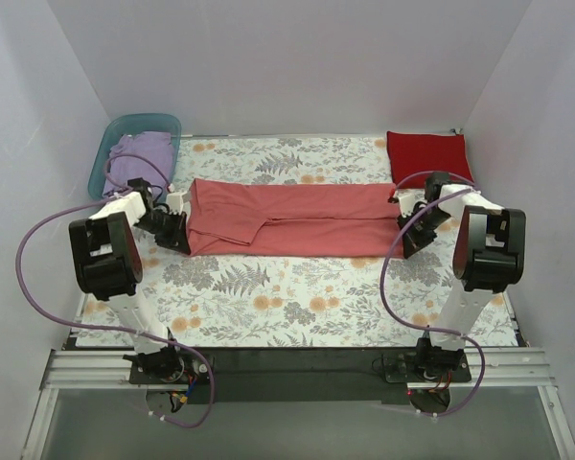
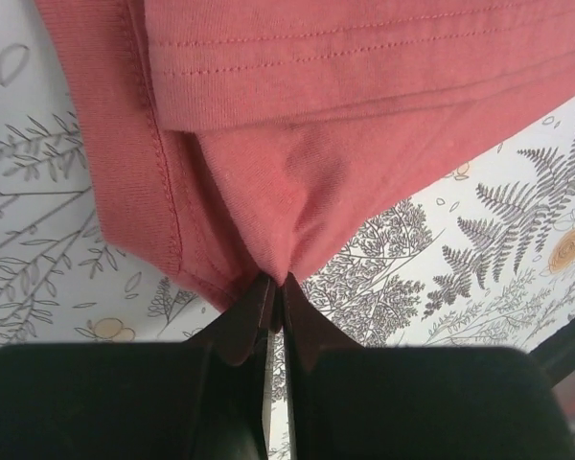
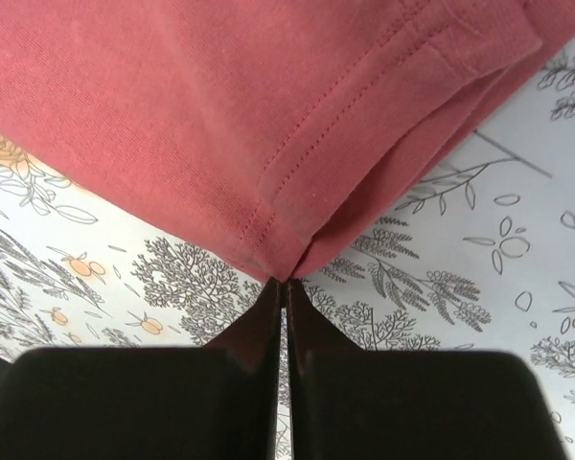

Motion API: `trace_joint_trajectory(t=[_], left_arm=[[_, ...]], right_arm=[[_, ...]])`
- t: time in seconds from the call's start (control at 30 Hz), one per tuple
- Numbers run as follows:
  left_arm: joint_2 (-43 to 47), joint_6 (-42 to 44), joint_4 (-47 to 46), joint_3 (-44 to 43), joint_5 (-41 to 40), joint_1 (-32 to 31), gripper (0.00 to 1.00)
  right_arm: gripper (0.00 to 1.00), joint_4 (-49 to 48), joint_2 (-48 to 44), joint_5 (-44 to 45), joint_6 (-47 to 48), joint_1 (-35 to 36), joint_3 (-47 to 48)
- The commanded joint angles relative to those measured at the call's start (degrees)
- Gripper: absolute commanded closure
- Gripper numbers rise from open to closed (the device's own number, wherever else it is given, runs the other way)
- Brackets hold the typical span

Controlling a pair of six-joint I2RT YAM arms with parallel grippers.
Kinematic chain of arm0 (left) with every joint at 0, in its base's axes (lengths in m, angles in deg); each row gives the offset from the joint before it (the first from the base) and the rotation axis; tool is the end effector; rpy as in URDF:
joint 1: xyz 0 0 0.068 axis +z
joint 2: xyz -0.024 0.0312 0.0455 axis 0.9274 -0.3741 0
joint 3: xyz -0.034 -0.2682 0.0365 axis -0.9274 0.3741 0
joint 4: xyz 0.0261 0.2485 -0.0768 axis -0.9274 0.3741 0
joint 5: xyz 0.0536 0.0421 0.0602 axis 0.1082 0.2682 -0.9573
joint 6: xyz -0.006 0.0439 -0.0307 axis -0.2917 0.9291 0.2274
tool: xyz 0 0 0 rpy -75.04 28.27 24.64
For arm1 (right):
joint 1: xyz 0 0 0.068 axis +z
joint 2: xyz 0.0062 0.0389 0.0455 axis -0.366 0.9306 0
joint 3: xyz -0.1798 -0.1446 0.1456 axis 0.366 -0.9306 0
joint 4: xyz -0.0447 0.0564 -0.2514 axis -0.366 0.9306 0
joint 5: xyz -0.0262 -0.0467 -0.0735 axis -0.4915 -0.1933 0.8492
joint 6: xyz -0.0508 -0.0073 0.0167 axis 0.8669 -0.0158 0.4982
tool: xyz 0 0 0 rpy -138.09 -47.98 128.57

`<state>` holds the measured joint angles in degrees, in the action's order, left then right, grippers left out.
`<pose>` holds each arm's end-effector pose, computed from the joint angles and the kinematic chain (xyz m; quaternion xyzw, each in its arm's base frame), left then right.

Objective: Fold and stack the t-shirts
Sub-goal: Fold the tshirt

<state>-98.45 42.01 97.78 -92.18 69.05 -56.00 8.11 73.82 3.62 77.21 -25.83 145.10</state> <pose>0.3265 0.0509 0.1598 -0.1639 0.9496 -0.2652 0.0318 0.3391 -0.0160 0.1572 -0.2631 0.9540 0.1147 0.0867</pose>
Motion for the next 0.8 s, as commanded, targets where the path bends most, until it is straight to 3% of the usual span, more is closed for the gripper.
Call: trace_joint_trajectory(t=[0.0, 0.23, 0.27, 0.3, 0.4, 0.63, 0.77], left_arm=[[4.77, 1.02, 2.99, 1.55, -0.98, 0.27, 1.00], [11.72, 2.60, 6.43, 6.74, -1.17, 0.27, 1.00], [12.25, 1.99, 6.51, 7.01, -0.90, 0.27, 0.83], [12.61, 1.47, 6.69, 6.57, 0.14, 0.27, 0.75], [14.19, -0.03, 7.56, 3.16, 4.35, 0.27, 0.63], [12.00, -7.94, 4.14, -1.95, 11.83, 0.01, 0.53], [8.92, -12.59, 0.63, -1.69, 11.41, -0.43, 0.53]], right_arm=[[0.99, 1.07, -3.04, 5.57, 3.55, -1.26, -4.81], [0.99, 4.14, -9.02, 8.65, 9.35, -4.52, -7.03], [0.85, 5.20, -9.46, 7.35, 9.70, -4.52, -6.41], [0.58, 6.34, -9.46, 6.29, 9.79, -4.52, -5.28], [0.40, 11.26, -10.69, -1.00, 8.66, -4.34, 0.70], [0.37, 7.86, -13.07, -18.30, -4.77, 4.27, 9.06], [0.36, -1.54, -10.88, -23.06, -15.32, 15.93, 8.01]])
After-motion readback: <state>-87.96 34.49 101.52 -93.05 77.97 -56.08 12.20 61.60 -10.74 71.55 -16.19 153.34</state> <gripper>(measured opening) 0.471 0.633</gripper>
